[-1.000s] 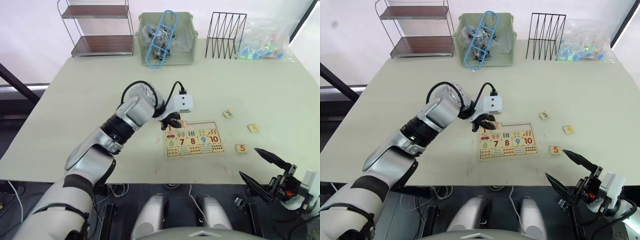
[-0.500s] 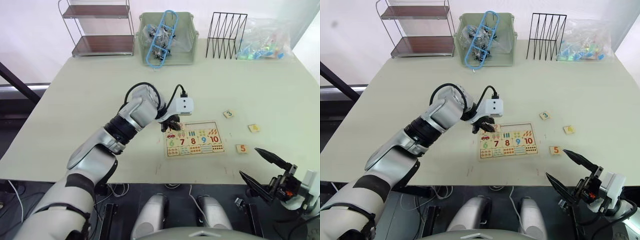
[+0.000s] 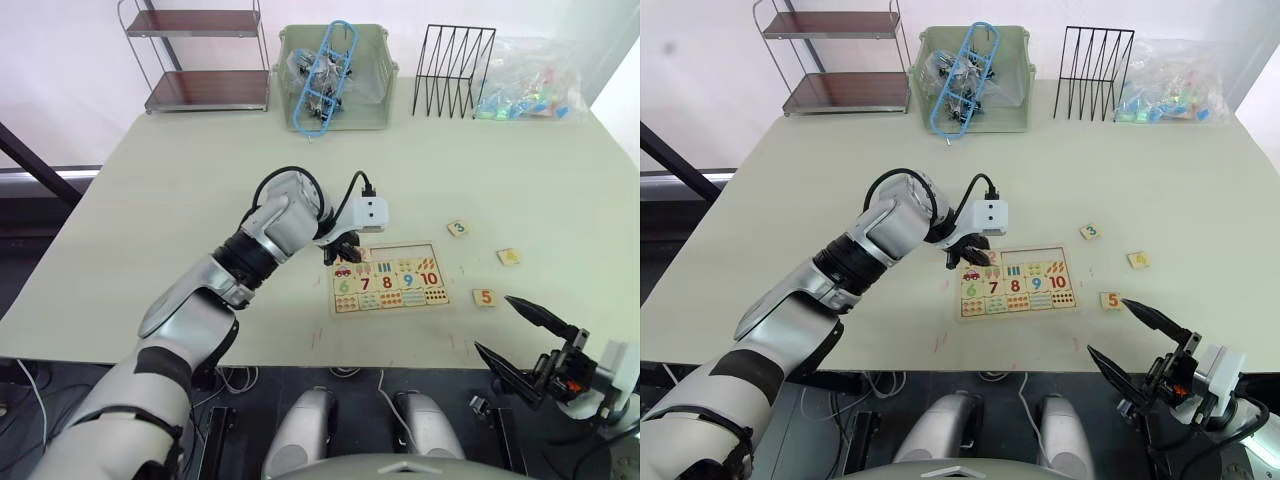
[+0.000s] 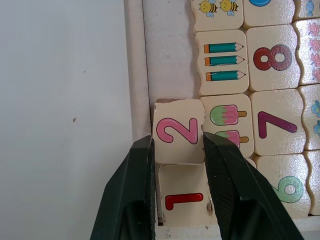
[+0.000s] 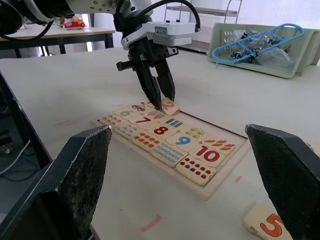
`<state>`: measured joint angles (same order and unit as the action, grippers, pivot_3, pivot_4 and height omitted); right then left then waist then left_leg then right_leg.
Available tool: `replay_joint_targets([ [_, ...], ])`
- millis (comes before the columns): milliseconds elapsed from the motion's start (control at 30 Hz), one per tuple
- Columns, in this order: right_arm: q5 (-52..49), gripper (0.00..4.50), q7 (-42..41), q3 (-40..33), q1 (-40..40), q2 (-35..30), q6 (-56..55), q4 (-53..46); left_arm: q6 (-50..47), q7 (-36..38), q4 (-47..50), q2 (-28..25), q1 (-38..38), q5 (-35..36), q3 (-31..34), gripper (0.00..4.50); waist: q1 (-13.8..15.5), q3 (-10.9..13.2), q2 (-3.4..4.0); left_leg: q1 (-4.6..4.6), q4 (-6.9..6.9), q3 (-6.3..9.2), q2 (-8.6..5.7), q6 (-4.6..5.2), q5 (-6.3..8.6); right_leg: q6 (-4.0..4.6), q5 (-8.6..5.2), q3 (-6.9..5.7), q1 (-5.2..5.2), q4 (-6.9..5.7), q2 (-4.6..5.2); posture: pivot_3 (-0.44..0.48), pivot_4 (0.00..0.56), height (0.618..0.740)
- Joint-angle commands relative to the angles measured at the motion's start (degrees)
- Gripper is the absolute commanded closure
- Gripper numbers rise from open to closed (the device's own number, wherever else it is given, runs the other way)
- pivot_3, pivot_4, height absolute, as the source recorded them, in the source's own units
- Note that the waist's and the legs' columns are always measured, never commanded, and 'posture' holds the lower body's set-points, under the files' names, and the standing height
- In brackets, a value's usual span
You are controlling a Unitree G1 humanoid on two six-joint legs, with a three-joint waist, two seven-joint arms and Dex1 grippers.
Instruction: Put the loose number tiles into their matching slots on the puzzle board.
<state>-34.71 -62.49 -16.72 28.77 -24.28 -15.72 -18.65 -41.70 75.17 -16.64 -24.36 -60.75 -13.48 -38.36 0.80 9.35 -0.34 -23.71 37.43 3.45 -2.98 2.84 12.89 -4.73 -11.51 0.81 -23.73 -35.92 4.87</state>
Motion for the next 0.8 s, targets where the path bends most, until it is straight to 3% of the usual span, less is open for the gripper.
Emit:
replay_joint_targets([
  [33, -0.66, 0.00, -0.02, -0.78, 0.49, -0.20, -1.25, -0.97, 0.58, -0.30, 0.11, 0.48, -1.60, -0.40, 0.19, 3.58, -0.01, 0.00, 0.00, 0.00, 0.00, 0.00, 0.00, 0.00, 0.00, 0.00, 0.00, 0.00, 0.00, 0.00, 0.00, 0.000, 0.150, 0.739],
  [200, -0.81, 0.00, -0.09, -0.94, 0.57, -0.30, -1.42, -0.76, 0.62, -0.34, -0.14, 0.69, -1.69, -0.41, 0.12, 3.58, -0.01, 0.00, 0.00, 0.00, 0.00, 0.00, 0.00, 0.00, 0.00, 0.00, 0.00, 0.00, 0.00, 0.00, 0.00, 0.000, 0.150, 0.739],
  [267, -0.87, 0.00, -0.14, -0.98, 0.59, -0.37, -1.50, -0.63, -0.07, 0.03, -0.07, 0.66, -1.73, -0.30, 0.00, 2.55, -0.01, 0.00, 0.00, 0.00, 0.00, 0.00, 0.00, 0.00, 0.00, 0.00, 0.00, 0.00, 0.00, 0.00, 0.00, 0.000, 0.150, 0.739],
  [467, -0.76, 0.00, 0.05, -0.88, 0.42, -0.49, -1.33, -0.68, -1.45, 0.81, 0.49, 0.59, -2.26, 0.11, 0.28, 0.02, -0.07, 0.00, 0.00, 0.00, 0.00, 0.00, 0.00, 0.00, 0.00, 0.00, 0.00, 0.00, 0.00, 0.00, 0.00, 0.000, 0.150, 0.739],
  [800, -0.70, 0.00, 0.45, -0.65, 0.22, -0.72, -1.09, -0.90, -1.55, 0.30, -5.01, 1.35, -6.71, 2.35, 3.45, 0.02, -0.10, 0.00, 0.00, 0.01, 0.00, 0.00, 0.00, 0.00, 0.00, -0.03, -0.02, 0.00, 0.00, -0.01, 0.00, 0.000, 0.150, 0.739],
])
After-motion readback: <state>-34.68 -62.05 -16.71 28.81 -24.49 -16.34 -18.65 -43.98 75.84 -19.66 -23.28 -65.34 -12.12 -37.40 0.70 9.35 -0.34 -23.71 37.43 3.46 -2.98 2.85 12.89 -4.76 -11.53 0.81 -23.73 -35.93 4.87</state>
